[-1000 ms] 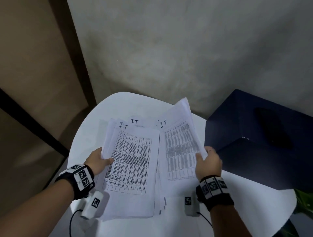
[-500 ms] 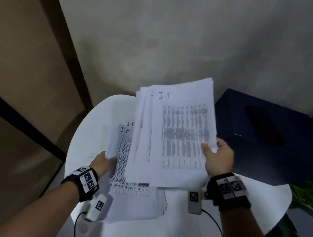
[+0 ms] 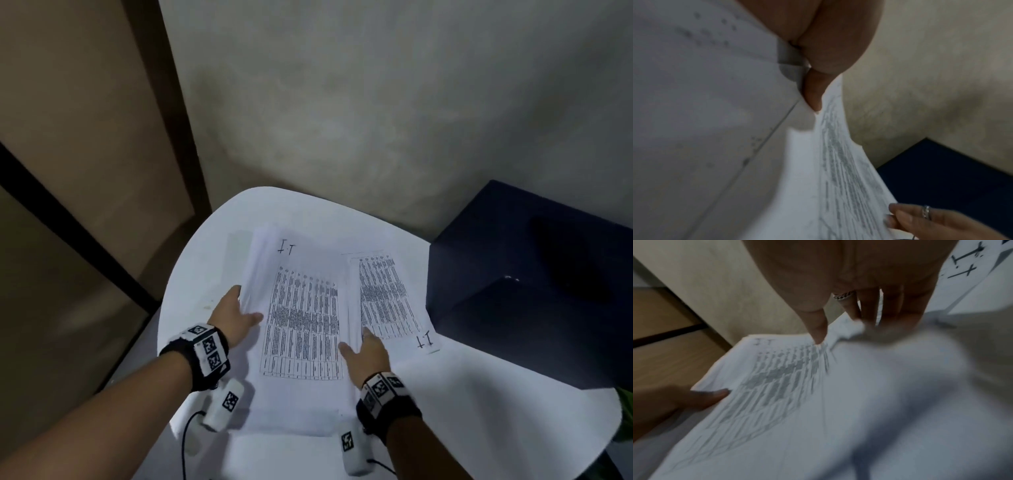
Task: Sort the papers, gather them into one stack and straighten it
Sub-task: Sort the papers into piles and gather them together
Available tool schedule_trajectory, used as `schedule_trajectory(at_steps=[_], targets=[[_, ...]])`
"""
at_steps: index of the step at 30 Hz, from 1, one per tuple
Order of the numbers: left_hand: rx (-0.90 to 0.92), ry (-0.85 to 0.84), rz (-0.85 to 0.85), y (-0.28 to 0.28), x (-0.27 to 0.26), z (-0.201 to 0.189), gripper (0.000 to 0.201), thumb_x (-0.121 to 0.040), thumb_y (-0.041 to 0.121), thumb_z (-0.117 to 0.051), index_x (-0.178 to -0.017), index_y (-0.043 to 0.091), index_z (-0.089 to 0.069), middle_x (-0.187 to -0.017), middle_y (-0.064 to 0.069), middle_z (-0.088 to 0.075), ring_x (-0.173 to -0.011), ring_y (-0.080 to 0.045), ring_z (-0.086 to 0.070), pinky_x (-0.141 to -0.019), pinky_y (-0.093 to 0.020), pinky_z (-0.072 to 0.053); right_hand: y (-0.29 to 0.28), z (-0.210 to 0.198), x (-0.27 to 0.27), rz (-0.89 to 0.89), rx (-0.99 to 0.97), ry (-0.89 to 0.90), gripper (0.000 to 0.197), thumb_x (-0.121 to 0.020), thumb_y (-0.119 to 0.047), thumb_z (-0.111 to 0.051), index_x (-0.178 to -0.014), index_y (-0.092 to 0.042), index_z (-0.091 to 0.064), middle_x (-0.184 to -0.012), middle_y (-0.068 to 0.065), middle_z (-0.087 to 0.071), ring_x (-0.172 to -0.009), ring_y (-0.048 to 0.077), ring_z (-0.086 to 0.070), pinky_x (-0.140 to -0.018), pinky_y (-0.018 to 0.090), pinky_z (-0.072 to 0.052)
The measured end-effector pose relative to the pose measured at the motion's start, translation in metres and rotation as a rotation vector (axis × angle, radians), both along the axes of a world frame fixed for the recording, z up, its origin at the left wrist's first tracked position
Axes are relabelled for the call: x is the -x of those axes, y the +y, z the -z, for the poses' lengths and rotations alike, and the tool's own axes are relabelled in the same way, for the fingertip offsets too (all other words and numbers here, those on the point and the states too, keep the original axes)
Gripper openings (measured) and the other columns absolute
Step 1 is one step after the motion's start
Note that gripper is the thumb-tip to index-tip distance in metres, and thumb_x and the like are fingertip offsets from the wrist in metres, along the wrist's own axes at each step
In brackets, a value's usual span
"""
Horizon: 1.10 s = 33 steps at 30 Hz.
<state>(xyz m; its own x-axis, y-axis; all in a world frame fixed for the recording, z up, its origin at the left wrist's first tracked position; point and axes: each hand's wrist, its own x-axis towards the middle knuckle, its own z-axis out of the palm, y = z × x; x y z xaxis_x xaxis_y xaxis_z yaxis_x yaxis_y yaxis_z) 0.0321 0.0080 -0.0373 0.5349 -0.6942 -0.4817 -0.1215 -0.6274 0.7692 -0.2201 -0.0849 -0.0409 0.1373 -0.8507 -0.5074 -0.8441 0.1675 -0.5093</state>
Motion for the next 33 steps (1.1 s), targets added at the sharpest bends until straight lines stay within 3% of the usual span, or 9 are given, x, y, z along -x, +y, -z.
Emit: schedule_trajectory(at_steps=[5,7,11,14,18,20,25,29,33], targets=[[0.309,0.189,0.005,0.013,-0.026,-0.05,0.045,-0.083,0.001,-0.073,-0.124,0.011,-0.057,-0.115,-0.004,-0.072,-0.107,-0.021,-0.068,-0.103,-0.048,-0.048,-0.027,-0.048,0.007,0.13,-0.009,-0.509,0.117,-0.044,-0.066,-0.084,-0.145,-0.028,-0.038,-0.145,-0.005,-0.051,-0.132,0.017,-0.05,-0.111,0.044,-0.04],[0.391,0.208,0.018,0.013,-0.036,-0.074,0.046,-0.079,0.005,-0.076,-0.122,0.012,-0.06,-0.114,-0.005,-0.074,-0.106,-0.023,-0.07,-0.101,-0.05,-0.049,-0.038,-0.078,0.002,0.141,0.054,-0.667,0.092,-0.042,-0.059,-0.089,-0.124,-0.034,-0.056,-0.124,-0.008,-0.068,-0.117,0.014,-0.063,-0.104,0.045,-0.048],[0.589,0.144,0.018,0.004,-0.035,-0.123,0.039,-0.078,0.007,-0.075,-0.115,0.018,-0.065,-0.106,0.009,-0.076,-0.101,-0.01,-0.072,-0.091,-0.033,-0.056,-0.051,-0.141,-0.011,0.165,0.211,-0.912,0.056,-0.057,-0.03,-0.089,-0.105,-0.011,-0.068,-0.103,0.005,-0.076,-0.1,0.023,-0.071,-0.091,0.042,-0.056],[0.707,0.076,0.044,-0.005,-0.021,-0.143,0.032,-0.08,0.003,-0.072,-0.109,0.016,-0.067,-0.09,0.025,-0.075,-0.088,0.006,-0.07,-0.076,-0.01,-0.052,-0.056,-0.155,-0.017,0.215,0.341,-0.866,0.102,-0.041,-0.056,-0.093,-0.113,0.005,-0.057,-0.108,0.019,-0.069,-0.102,0.031,-0.068,-0.09,0.049,-0.056],[0.748,0.092,0.073,-0.016,-0.006,-0.13,0.049,-0.063,0.011,-0.084,-0.108,0.017,-0.067,-0.095,0.02,-0.075,-0.092,0.003,-0.07,-0.077,-0.014,-0.053,-0.062,-0.153,-0.019,0.116,0.326,-0.93,0.037,-0.06,-0.004,-0.091,-0.087,-0.006,-0.066,-0.072,-0.007,-0.075,-0.068,0.004,-0.071,-0.061,0.02,-0.056],[0.711,0.072,0.084,-0.022,-0.002,-0.112,0.054,-0.059,0.006,-0.089,-0.106,0.009,-0.062,-0.092,0.017,-0.074,-0.086,0.002,-0.069,-0.075,-0.015,-0.052,-0.062,-0.14,-0.022,0.069,0.319,-0.936,0.045,-0.058,0.006,-0.087,-0.096,-0.01,-0.069,-0.081,-0.007,-0.076,-0.077,0.002,-0.071,-0.068,0.017,-0.055],[0.661,0.108,0.058,-0.032,0.003,-0.086,0.046,-0.067,0.015,-0.083,-0.112,0.018,-0.071,-0.104,0.014,-0.076,-0.101,-0.003,-0.07,-0.085,-0.016,-0.053,-0.062,-0.114,-0.022,0.157,0.268,-0.831,0.04,-0.057,-0.008,-0.092,-0.09,-0.003,-0.07,-0.08,0.0,-0.078,-0.077,0.018,-0.075,-0.071,0.033,-0.059],[0.572,0.083,-0.025,-0.042,0.004,-0.076,0.027,-0.074,0.029,-0.08,-0.101,0.032,-0.072,-0.096,0.023,-0.075,-0.093,0.005,-0.069,-0.081,-0.019,-0.055,-0.062,-0.102,-0.028,0.261,0.247,-0.742,0.074,-0.052,-0.048,-0.09,-0.104,-0.004,-0.063,-0.095,0.009,-0.073,-0.088,0.024,-0.072,-0.075,0.037,-0.061],[0.527,-0.026,-0.08,-0.051,0.007,-0.073,0.018,-0.081,0.022,-0.078,-0.085,0.038,-0.069,-0.073,0.032,-0.07,-0.074,0.014,-0.066,-0.071,-0.018,-0.053,-0.055,-0.096,-0.033,0.264,0.185,-0.71,0.047,-0.073,-0.037,-0.082,-0.105,-0.01,-0.062,-0.097,0.003,-0.071,-0.089,0.016,-0.068,-0.075,0.029,-0.058]])
